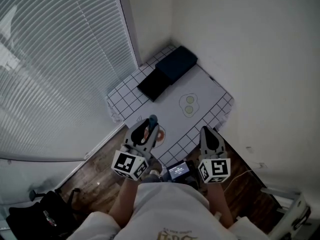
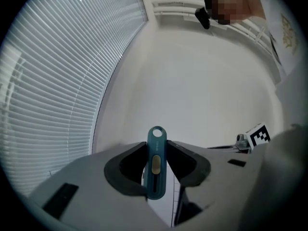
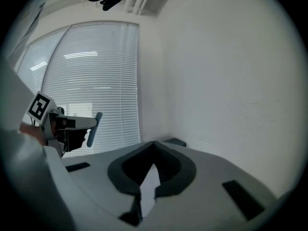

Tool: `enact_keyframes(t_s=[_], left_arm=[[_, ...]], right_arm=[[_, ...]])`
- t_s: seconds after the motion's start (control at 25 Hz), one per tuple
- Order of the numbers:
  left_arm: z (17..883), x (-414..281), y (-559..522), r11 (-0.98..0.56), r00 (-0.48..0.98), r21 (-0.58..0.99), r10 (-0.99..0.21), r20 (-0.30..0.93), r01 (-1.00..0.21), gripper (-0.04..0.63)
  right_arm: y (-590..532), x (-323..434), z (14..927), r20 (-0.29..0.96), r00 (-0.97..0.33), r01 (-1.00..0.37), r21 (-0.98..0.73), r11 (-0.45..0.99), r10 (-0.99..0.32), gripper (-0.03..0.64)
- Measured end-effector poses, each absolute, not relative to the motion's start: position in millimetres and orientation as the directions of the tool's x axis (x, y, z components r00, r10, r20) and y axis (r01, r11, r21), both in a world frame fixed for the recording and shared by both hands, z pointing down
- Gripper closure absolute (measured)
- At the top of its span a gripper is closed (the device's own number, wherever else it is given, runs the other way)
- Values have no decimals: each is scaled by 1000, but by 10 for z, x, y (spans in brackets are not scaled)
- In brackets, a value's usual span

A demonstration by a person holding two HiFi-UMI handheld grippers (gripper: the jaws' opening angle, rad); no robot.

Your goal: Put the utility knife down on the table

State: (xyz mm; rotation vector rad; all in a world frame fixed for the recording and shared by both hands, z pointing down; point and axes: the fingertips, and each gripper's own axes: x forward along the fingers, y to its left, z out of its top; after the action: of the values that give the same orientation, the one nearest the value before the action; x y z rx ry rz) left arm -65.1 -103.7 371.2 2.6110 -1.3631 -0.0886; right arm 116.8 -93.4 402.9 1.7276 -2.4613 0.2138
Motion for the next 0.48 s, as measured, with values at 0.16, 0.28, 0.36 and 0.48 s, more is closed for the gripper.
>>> enact_keyframes(t_s=[0.16, 0.28, 0.36, 0.48], left_arm=[[3692, -660, -1085, -543, 558, 203, -829, 26, -815, 459], [3734, -686, -1101, -536, 554, 207, -831, 39, -818, 459], [3779, -703, -1134, -537, 558, 214, -828, 50, -816, 459], [3828, -721, -1203, -550, 573, 213, -817, 63, -808, 459]], right_arm=[[-1003, 1199, 4050, 184, -352, -936, -43, 350, -918, 609], [-1001, 1184, 4079, 192, -350, -936, -50, 348, -917, 609], [-1002, 1170, 4101, 201, -345, -938, -50, 342, -917, 609], [-1026, 1161, 4145, 216, -328, -945, -61, 323, -919, 609]])
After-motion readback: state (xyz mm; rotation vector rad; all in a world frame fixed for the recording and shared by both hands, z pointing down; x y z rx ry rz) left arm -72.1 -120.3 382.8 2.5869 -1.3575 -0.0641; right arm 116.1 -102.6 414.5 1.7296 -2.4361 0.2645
